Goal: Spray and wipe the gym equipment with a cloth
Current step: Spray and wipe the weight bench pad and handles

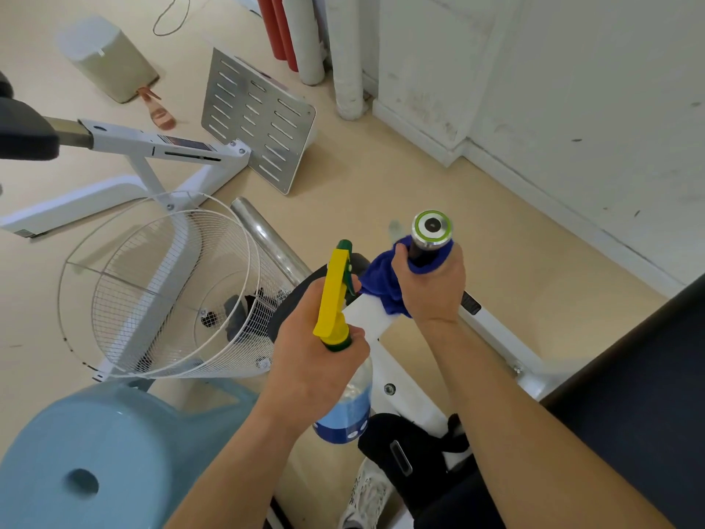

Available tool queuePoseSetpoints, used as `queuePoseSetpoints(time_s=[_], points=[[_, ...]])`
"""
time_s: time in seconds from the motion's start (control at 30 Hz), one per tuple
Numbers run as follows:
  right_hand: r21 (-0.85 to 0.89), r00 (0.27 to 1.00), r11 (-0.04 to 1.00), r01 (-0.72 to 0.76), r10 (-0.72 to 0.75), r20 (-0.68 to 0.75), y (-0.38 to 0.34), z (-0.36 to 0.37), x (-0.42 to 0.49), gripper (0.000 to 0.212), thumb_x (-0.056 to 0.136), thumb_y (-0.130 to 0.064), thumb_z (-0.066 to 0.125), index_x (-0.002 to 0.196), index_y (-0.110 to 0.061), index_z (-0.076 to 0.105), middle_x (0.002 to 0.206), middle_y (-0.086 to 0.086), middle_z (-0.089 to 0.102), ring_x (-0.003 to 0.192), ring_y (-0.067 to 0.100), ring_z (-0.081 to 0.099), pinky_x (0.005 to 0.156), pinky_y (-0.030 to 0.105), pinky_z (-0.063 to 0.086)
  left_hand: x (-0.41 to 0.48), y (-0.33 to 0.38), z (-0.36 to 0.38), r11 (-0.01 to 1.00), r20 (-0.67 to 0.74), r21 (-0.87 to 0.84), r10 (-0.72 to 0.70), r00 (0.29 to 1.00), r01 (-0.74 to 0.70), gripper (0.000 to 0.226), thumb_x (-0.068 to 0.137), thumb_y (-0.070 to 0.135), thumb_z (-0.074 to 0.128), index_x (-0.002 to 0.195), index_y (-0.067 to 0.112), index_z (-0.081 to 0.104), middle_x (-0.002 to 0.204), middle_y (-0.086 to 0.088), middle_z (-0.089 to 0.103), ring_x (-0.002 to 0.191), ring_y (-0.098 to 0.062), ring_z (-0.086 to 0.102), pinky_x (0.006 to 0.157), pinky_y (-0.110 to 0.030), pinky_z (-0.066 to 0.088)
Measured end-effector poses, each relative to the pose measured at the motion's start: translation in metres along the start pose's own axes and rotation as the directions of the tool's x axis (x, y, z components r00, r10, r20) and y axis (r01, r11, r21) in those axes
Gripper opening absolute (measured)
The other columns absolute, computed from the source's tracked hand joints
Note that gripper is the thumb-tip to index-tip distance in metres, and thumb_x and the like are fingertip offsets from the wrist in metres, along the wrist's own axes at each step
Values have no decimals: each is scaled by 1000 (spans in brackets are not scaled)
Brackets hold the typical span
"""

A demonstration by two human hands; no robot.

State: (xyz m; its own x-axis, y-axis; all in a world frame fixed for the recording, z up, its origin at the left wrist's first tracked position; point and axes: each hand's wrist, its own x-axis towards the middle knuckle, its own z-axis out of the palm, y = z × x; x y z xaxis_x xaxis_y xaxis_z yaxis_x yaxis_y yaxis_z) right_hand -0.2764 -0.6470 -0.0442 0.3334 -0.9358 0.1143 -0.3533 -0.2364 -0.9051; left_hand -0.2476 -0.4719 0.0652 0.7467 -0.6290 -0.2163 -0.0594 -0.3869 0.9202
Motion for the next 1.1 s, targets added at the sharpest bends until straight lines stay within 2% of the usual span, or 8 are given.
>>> queuePoseSetpoints(time_s=[0.13,0.3,0.43,0.57,0.7,0.87,0.97,1.1], points=[[-58,995,998,-38,43,91,11,-1,0,31,76,-37,77,93,-17,60,91,-5,59,89,18,59,73,25,45,0,6,-1,1000,-19,-1,-15,1000,15,50,76,12,66,112,47,62,88,-3,71,83,-38,65,78,-51,55],[-302,978,950,-71,125,164,-6,-20,-3,50,74,-56,77,85,-26,38,100,0,47,90,19,53,68,34,46,-10,14,1,1000,-34,22,-3,999,3,54,83,-2,69,112,44,62,87,5,72,76,-24,66,73,-29,53],[-425,889,901,-88,264,375,-4,-30,1,79,52,-84,66,111,-31,56,104,-2,43,88,20,62,77,41,57,-20,22,6,1000,-93,-3,4,996,-4,52,82,-5,70,110,39,65,88,11,73,81,-13,69,68,-8,45],[-443,773,896,34,257,580,1,-46,3,105,42,-72,78,128,-22,43,112,-2,42,97,19,58,79,37,54,-28,29,10,1000,-121,3,19,992,-19,54,82,-4,71,103,45,63,88,14,73,76,3,63,67,-3,43],[-476,771,873,102,233,593,-2,-50,15,69,57,-66,69,114,-29,54,90,-7,66,81,18,66,65,32,53,-32,26,13,1000,-120,-7,-5,993,4,55,82,-2,72,99,48,61,84,23,70,76,-4,63,70,-14,48],[-240,855,967,-87,196,479,-6,-44,6,38,72,-53,71,97,-26,60,82,-7,68,73,12,65,64,29,54,-34,27,13,1000,-124,6,12,992,-11,55,80,-5,69,107,43,62,107,23,71,86,-15,66,82,-32,53],[-53,901,982,-181,187,391,-5,-40,-6,25,80,-33,78,97,-23,62,80,-13,66,70,-3,61,58,11,44,-34,26,14,1000,-118,-4,13,993,-14,56,81,-4,69,107,44,62,110,23,71,87,-14,66,82,-29,52],[49,921,961,-271,244,304,-11,-32,-13,23,80,-28,79,98,-26,64,84,-13,67,77,-2,62,62,11,42,-29,24,13,1000,-107,-23,6,994,-8,55,80,-5,69,112,40,64,115,25,70,89,-8,66,87,-28,48]])
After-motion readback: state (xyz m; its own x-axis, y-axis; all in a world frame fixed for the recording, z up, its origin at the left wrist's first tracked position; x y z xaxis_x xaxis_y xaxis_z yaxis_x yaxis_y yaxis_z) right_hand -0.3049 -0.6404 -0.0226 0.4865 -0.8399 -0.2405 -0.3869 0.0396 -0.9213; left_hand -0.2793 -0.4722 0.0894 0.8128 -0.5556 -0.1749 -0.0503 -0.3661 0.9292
